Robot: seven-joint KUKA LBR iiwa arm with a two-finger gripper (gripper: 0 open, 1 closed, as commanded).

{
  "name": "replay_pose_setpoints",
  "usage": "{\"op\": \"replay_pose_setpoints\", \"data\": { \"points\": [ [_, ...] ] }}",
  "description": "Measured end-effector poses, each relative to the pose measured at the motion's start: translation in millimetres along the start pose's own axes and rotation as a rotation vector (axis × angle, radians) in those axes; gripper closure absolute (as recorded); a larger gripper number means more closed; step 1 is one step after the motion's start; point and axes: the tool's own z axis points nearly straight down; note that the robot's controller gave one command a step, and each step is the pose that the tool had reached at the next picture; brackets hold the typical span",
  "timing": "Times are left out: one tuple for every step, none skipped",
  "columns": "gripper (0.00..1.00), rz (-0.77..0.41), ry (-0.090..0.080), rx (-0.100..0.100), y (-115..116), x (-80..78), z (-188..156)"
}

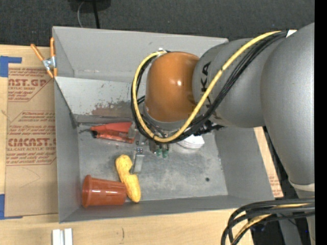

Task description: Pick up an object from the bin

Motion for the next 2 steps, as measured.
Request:
{"op": "replay_pose_setpoints", "data": {
  "points": [
    [0.0,-0.099,0.007,0.003,-11.7,10.2,23.1],
    [0.0,-0.416,0.0,0.0,-17.8,0.7,19.1]
  ]
}}
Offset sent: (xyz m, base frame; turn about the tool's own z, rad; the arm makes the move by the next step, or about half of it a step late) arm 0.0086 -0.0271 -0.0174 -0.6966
